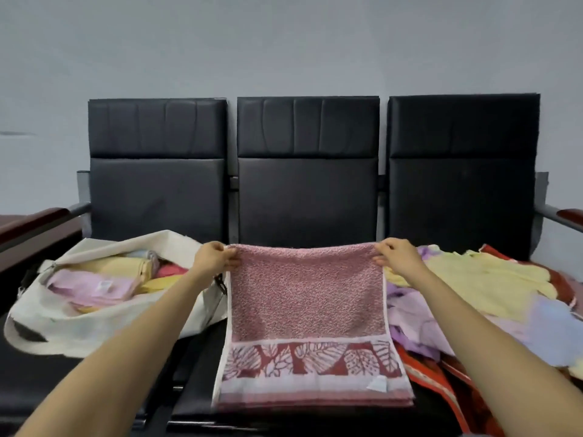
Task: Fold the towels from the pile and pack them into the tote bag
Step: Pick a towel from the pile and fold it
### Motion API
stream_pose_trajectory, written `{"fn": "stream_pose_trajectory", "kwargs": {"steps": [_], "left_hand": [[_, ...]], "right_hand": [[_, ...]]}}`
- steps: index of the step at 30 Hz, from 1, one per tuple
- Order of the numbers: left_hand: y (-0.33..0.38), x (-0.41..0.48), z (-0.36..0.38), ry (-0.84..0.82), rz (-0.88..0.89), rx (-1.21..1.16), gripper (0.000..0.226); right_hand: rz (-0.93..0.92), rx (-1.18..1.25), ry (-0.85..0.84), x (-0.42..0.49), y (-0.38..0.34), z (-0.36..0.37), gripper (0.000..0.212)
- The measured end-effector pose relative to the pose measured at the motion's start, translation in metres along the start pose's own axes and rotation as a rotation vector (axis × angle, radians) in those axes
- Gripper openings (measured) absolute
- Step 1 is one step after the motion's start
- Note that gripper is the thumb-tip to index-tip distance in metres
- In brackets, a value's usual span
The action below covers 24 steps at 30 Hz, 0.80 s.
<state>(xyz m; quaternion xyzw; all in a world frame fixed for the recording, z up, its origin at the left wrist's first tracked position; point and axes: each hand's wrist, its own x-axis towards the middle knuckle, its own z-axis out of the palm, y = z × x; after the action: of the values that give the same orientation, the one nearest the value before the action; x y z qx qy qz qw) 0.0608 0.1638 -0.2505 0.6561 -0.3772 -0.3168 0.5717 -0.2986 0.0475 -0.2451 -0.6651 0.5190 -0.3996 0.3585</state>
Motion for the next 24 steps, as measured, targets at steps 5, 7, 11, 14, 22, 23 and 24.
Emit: {"fn": "stream_pose_trajectory", "kwargs": {"steps": [5, 7, 11, 14, 22, 23, 24], "left_hand": [[-0.067, -0.013, 0.011, 0.01, -0.024, -0.031, 0.02], [-0.083, -0.026, 0.005, 0.01, -0.008, -0.024, 0.016], [-0.097, -0.061, -0.012, -0.061, -0.04, -0.036, 0.007], [-0.098, -0.086, -0.022, -0.129, -0.022, 0.035, 0.009], [-0.11, -0.117, -0.045, -0.418, -0.035, 0.295, 0.016], [-0.111, -0.117, -0.046, -0.428, -0.039, 0.308, 0.017], [-0.113, -0.116, -0.047, -0.43, -0.039, 0.315, 0.02]], "right_hand": [[0.009, -0.148, -0.066, -0.022, 0.063, 0.018, 0.031], [-0.01, -0.133, -0.071, -0.046, 0.066, 0.014, 0.022], [-0.027, -0.106, -0.193, -0.088, 0.077, -0.004, 0.016], [-0.075, -0.23, -0.315, -0.105, 0.083, -0.017, 0.024], [-0.08, -0.365, -0.511, -0.125, 0.103, -0.031, 0.032], [-0.087, -0.357, -0.526, -0.126, 0.103, -0.03, 0.033], [-0.098, -0.359, -0.537, -0.127, 0.104, -0.029, 0.034]]}}
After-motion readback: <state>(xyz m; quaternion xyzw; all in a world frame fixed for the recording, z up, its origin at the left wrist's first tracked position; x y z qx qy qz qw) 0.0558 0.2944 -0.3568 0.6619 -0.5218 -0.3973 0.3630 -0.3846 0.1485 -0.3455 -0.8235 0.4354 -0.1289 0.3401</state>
